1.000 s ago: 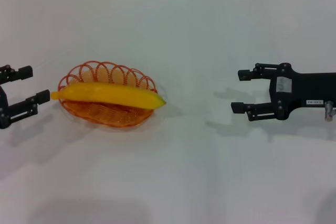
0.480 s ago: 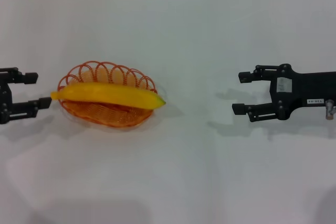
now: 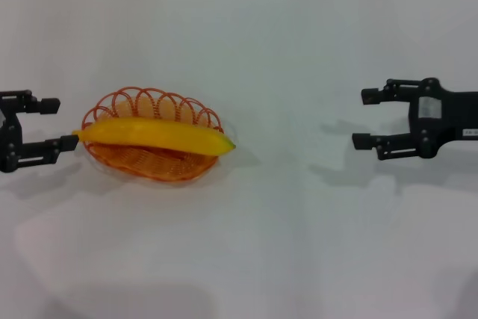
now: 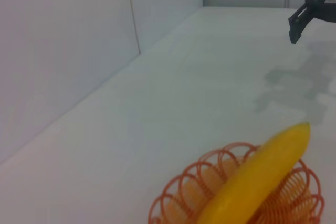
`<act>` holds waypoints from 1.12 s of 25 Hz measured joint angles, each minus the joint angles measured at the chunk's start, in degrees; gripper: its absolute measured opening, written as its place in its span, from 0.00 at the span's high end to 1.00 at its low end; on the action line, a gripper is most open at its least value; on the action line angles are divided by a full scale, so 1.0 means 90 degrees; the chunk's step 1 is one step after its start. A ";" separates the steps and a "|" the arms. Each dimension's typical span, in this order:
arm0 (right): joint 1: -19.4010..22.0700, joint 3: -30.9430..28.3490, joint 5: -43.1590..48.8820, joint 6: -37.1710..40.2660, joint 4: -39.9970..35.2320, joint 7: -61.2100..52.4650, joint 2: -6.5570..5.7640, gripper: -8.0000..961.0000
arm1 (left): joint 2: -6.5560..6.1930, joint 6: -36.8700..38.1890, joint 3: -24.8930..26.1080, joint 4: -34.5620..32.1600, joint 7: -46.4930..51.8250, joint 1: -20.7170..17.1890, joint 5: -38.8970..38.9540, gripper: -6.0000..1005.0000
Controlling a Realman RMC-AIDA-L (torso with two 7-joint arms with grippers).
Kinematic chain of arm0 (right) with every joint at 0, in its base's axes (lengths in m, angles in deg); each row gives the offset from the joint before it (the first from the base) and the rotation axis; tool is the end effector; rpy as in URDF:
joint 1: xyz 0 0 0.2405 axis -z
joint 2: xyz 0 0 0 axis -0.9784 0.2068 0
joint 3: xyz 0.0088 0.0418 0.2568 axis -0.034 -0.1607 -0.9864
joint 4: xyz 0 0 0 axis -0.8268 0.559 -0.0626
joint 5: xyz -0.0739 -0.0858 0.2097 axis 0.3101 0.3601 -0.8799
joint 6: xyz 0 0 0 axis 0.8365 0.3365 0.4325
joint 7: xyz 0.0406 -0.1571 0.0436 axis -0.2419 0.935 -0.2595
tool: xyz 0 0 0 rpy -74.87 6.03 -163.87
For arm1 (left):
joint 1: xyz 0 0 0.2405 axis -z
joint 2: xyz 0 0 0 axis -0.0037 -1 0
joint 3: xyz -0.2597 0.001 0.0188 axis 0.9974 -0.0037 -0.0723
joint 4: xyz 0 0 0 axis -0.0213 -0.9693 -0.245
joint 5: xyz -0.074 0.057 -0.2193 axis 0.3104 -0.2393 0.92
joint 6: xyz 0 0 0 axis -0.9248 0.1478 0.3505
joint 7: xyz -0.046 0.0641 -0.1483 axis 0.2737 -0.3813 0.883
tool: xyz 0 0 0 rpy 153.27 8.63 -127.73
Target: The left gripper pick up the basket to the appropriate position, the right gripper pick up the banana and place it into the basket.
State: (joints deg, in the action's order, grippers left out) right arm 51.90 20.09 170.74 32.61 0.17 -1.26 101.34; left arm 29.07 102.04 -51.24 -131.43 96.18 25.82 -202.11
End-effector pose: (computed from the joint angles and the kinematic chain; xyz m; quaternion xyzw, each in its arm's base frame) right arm 0.3160 0.3461 0.0300 -0.9586 0.1525 0.1903 0.1471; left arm -0.3058 0.3631 0.0657 -0.9696 -0.0905 -0.0924 0.2077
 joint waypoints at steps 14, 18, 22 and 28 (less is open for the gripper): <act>-0.0057 -0.0070 0.0251 0.0184 -0.0031 0.0018 0.0008 0.12 | 0.0051 -0.0023 -0.0047 -0.0001 -0.0146 0.0091 0.0109 0.34; -0.0057 -0.0046 0.0251 0.0189 -0.0031 0.0012 0.0007 0.12 | 0.0089 -0.0023 -0.0047 -0.0004 -0.0218 0.0145 0.0131 0.34; -0.0094 -0.0028 0.0258 0.0192 -0.0028 0.0008 0.0025 0.12 | 0.0122 -0.0019 -0.0057 -0.0007 -0.0225 0.0179 0.0114 0.34; -0.0163 -0.0036 0.0421 0.0194 -0.0033 -0.0065 0.0055 0.12 | 0.0135 0.0017 -0.0112 0.0009 -0.0277 0.0183 0.0129 0.34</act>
State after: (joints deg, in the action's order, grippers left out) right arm 50.44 19.77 174.53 34.35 -0.13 -1.85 101.84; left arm 30.29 102.19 -52.24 -131.34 93.68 27.47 -200.95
